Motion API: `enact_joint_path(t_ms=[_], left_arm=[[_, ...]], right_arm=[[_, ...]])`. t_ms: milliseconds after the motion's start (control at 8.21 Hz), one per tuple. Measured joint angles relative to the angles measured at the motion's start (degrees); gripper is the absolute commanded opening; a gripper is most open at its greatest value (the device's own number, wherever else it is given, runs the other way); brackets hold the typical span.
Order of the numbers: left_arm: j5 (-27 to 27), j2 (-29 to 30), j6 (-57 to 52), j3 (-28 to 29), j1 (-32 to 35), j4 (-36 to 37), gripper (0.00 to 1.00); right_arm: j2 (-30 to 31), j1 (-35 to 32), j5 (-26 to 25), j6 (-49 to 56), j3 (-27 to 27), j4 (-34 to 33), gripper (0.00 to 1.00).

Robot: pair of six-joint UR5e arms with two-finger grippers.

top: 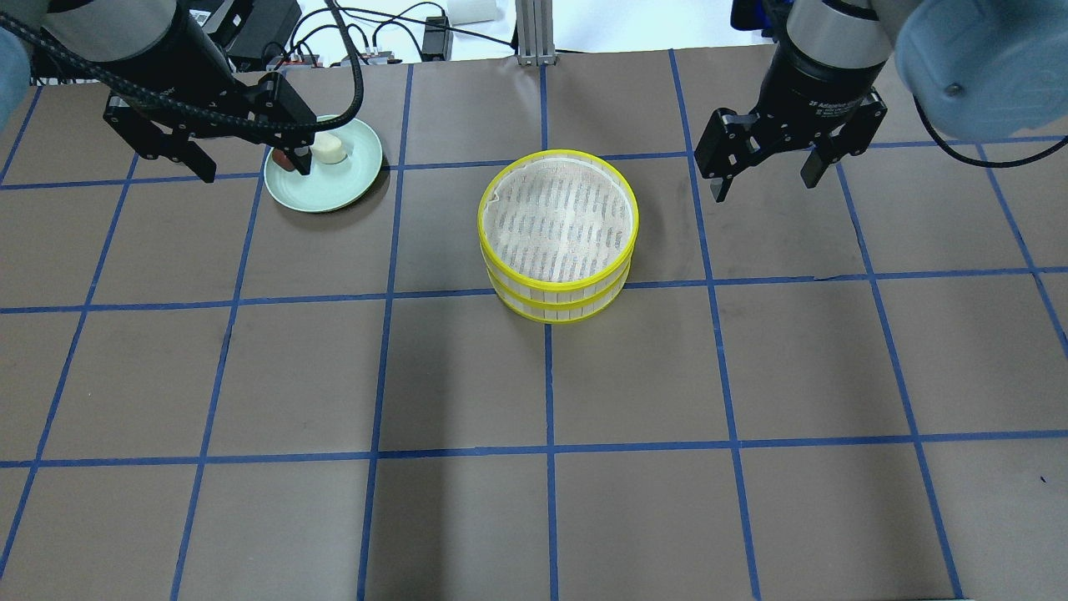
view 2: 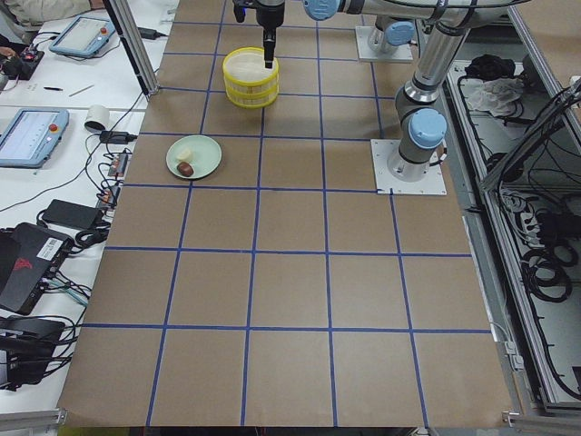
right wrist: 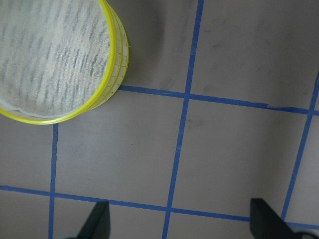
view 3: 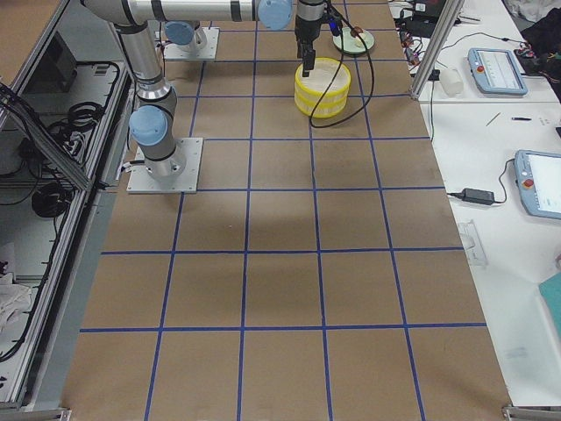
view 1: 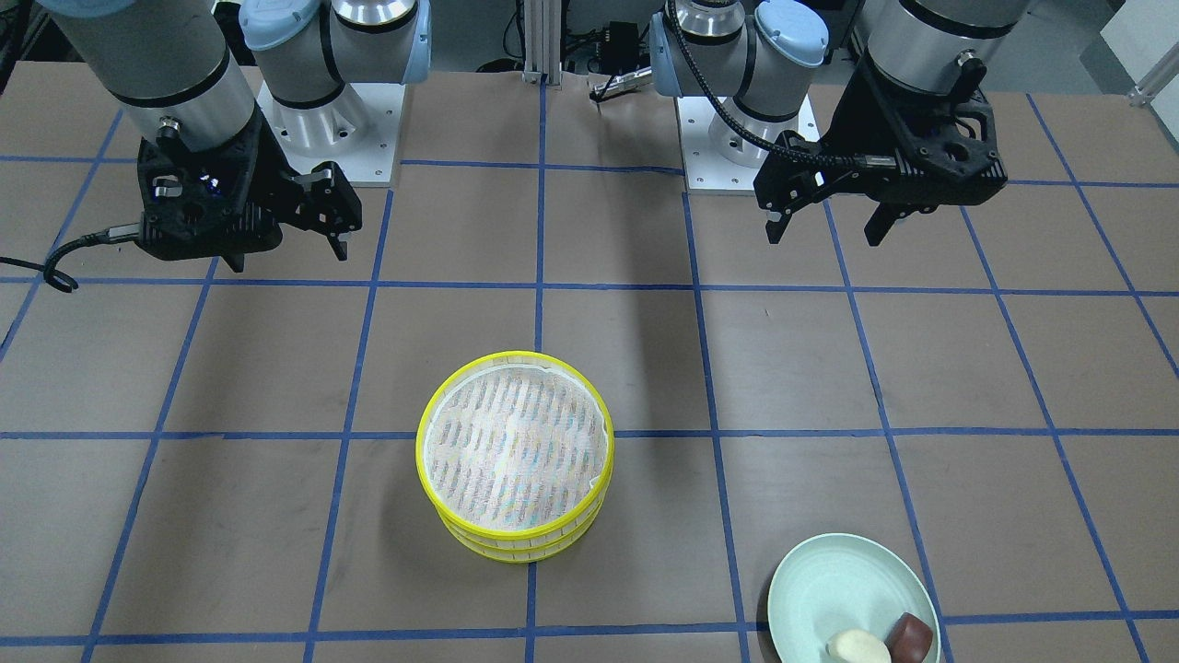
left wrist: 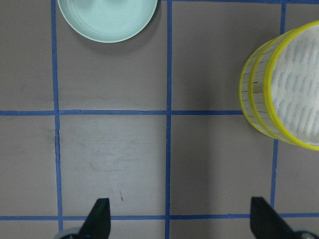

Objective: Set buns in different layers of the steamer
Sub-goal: 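Move left gripper to the green plate while right gripper approaches steamer, then grasp the white bun with left gripper while right gripper grips top rim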

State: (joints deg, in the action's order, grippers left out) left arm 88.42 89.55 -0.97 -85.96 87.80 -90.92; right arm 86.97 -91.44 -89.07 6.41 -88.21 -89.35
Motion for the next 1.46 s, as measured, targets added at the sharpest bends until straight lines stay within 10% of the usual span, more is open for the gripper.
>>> enact_joint_path(t_ms=[609, 1461], left_arm=[[0.57, 2.0, -2.91, -0.32, -0.72, 2.03, 1.0], [0.15, 27.1, -24.08, -2.18, -4.64, 36.69, 1.0]], right_arm=[[-1.08, -0.23, -0.39, -2.32, -0.13, -0.38, 1.0], [-17.76, -8.02, -0.05, -18.78, -0.22, -22.46, 1.0]])
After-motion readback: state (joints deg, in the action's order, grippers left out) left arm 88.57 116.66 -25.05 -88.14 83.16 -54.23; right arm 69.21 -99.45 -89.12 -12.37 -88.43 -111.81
